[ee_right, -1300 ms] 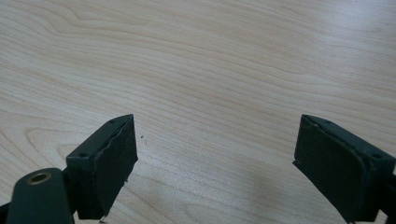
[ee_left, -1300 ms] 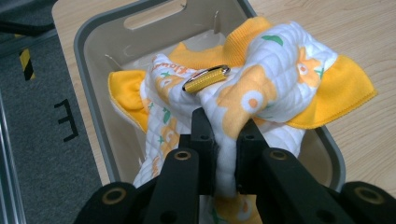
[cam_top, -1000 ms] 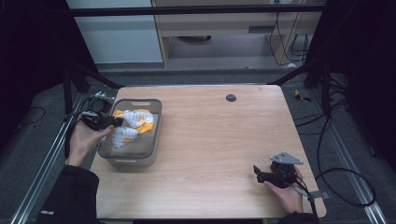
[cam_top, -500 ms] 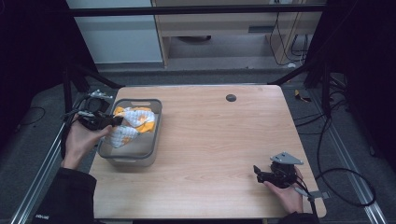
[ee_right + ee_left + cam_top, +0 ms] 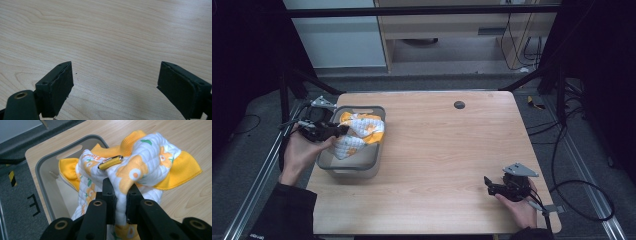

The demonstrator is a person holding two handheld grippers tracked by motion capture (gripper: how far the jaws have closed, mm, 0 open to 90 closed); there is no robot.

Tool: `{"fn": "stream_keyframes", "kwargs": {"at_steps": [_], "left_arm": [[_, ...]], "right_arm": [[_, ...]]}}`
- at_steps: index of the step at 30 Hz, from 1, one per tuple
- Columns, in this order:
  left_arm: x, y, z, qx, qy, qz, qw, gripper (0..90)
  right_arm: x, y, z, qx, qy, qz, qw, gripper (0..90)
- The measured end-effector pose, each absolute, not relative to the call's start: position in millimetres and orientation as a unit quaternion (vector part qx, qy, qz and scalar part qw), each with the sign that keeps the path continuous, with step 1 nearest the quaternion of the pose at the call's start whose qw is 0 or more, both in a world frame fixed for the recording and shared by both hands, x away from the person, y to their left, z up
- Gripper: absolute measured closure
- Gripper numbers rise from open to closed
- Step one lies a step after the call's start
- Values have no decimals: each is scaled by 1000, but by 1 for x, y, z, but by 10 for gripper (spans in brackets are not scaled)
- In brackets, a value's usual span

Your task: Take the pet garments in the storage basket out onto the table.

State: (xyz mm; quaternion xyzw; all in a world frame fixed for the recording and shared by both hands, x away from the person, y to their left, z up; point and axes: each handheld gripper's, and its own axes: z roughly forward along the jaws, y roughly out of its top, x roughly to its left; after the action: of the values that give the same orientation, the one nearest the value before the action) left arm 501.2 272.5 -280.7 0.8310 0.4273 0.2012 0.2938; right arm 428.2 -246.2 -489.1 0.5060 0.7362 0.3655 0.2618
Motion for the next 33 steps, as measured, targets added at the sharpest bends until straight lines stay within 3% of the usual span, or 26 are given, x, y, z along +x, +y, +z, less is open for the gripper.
{"fn": "stream_keyframes", "kwargs": {"at_steps": [33], "left_arm": [[496,212,-281,867,358,182,295,817]], "right_arm": [[427,-248,-487,505,731,373,268,127]]}}
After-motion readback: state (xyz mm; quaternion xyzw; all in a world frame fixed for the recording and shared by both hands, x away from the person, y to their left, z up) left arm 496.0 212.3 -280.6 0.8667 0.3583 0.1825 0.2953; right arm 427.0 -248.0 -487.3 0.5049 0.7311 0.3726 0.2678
